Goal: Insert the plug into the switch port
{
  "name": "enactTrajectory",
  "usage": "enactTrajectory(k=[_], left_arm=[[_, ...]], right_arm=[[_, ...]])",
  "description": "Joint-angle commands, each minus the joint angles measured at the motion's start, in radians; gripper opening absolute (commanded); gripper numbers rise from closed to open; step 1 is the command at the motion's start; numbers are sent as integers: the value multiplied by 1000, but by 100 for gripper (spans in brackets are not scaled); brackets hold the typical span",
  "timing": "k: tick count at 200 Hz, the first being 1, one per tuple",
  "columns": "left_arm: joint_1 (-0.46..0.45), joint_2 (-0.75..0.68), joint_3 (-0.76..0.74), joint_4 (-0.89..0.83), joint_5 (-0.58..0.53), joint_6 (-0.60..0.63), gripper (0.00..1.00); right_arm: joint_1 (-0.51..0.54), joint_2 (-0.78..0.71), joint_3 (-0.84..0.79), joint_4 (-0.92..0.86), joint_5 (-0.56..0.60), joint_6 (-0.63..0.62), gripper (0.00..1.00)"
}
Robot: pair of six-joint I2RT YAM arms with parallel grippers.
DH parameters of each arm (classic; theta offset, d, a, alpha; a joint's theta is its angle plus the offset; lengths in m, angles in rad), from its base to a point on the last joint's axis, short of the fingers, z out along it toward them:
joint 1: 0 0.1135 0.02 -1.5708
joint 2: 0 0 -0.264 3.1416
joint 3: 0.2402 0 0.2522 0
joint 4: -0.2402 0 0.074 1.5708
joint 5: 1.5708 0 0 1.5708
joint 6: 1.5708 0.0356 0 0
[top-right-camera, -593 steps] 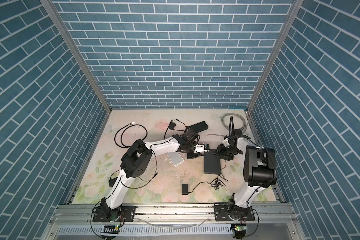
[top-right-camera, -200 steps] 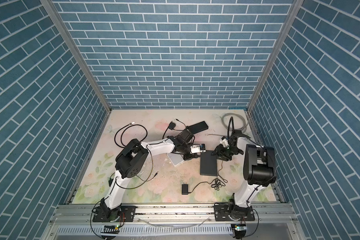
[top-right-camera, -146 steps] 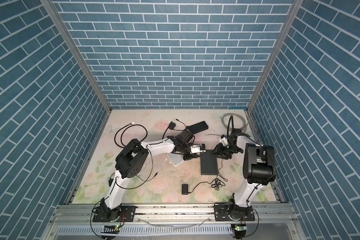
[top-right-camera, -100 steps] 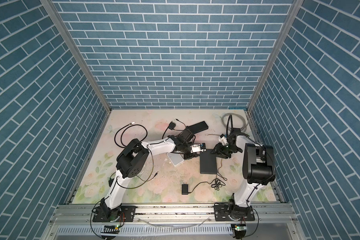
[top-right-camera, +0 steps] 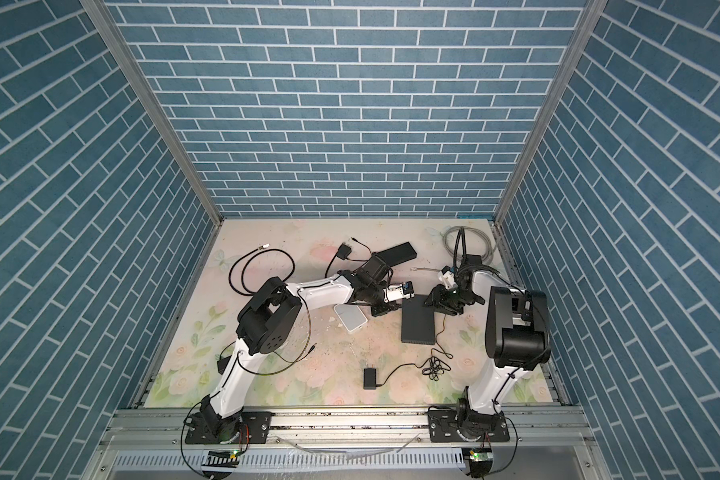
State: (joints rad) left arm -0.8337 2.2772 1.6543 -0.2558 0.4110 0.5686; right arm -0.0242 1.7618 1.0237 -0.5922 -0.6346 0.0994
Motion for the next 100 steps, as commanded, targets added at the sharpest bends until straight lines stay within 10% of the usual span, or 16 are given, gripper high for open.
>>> enactTrajectory(k=[1, 100], left_arm=[[-100, 24, 69, 244, 155, 3, 17], [10, -158, -99, 118, 38, 15, 54]], right_arm=[[66, -10, 16, -73, -238, 18, 49], [-2, -154, 167, -230, 183, 193, 69]])
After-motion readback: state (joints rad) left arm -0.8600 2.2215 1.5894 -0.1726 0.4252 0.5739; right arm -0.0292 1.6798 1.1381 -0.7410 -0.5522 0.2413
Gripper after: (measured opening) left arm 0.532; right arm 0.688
